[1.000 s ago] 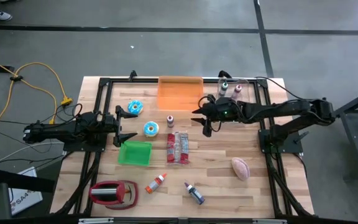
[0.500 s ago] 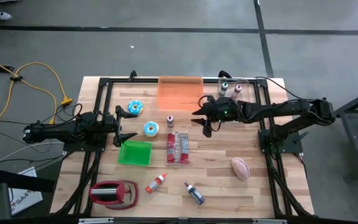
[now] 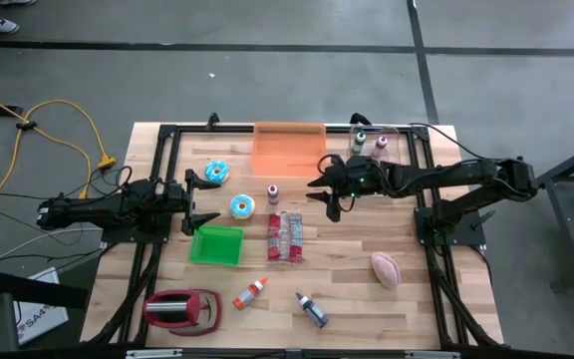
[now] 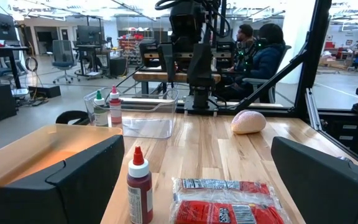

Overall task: Pick & Place Food Item
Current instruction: Put the red food coloring bottle into the transparent bin

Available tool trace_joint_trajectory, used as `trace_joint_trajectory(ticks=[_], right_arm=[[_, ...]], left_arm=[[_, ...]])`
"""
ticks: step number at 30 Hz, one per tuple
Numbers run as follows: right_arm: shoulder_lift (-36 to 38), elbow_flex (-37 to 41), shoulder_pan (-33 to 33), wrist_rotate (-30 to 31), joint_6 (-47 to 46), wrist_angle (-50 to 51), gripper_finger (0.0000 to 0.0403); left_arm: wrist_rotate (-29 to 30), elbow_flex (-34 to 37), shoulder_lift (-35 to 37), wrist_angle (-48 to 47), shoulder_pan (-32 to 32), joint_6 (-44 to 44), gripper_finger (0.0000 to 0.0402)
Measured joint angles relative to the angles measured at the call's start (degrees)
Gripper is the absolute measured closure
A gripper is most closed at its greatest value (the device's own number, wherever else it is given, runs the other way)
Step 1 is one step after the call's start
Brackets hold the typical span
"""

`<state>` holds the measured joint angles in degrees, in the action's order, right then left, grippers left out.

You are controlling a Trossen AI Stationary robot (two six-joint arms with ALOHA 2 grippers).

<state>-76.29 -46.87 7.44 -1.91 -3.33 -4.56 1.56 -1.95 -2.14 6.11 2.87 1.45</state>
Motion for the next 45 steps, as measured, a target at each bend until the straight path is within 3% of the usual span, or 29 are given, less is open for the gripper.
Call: trace_joint_trajectory(ticks=[15, 27, 32, 45], right_arm=[[0.0, 0.0, 0.0, 0.01, 0.13, 0.02, 0.027], [0.0, 0.0, 0.0, 0.02, 0.13, 0.02, 0.027], [0.0, 0.0, 0.0, 0.02, 0.13, 0.02, 0.027], [-0.02, 0.0, 0.0, 0.03, 2.08, 0.04, 0.027]], left_arm=[[0.0, 0.01, 0.01, 1.27, 0.0, 0.52, 0.0003], [3.08, 0.01, -1.36, 1.27, 0.0, 14.01, 0.0003], [8.17, -1.16, -5.86, 1.0, 0.02, 15.76, 0.0003], [8.68, -17.19, -27.24, 2.15, 0.02, 9.76, 0.0003]])
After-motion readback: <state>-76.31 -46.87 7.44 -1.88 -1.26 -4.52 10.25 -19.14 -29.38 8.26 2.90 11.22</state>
